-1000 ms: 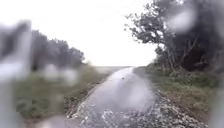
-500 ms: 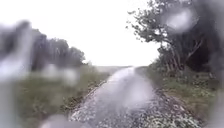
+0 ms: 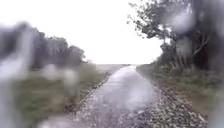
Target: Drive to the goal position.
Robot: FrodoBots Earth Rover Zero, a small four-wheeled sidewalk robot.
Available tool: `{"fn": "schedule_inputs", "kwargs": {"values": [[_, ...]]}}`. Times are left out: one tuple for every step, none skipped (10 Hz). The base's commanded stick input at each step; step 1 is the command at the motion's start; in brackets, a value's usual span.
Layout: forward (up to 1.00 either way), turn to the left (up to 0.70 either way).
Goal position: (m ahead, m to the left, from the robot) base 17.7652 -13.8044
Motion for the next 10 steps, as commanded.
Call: {"fn": "schedule_inputs", "kwargs": {"values": [[0.85,0.0],[0.85,0.0],[0.85,0.0],[0.85,-0.03],[0.85,-0.15],[0.85,-0.34],[0.85,-0.34],[0.85,-0.34],[0.85,-0.34],[0.85,-0.34]]}}
